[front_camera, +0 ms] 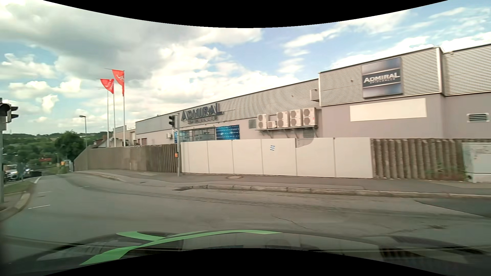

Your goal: Follow the waypoints while adhering to traffic rules and regulations

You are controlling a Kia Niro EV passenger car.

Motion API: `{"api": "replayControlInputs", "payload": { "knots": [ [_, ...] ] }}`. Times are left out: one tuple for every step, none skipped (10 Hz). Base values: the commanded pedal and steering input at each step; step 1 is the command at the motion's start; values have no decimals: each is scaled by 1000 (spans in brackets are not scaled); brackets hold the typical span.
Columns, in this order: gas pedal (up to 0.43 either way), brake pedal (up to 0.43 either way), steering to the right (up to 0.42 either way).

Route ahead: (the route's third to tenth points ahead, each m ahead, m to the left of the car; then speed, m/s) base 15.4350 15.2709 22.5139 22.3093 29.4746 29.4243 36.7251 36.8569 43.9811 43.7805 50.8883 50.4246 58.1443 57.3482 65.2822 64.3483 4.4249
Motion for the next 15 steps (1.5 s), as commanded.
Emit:
{"api": "replayControlInputs", "payload": {
  "knots": [
    [47, 0, -608],
    [47, 0, -608],
    [47, 0, -607],
    [47, 0, -600],
    [47, 0, -570],
    [47, 0, -538],
    [47, 0, -512],
    [47, 0, -477],
    [59, 0, -430],
    [67, 0, -374],
    [79, 0, -323],
    [98, 0, -266],
    [138, 0, -221],
    [177, 0, -184],
    [177, 0, -145]
  ]
}}
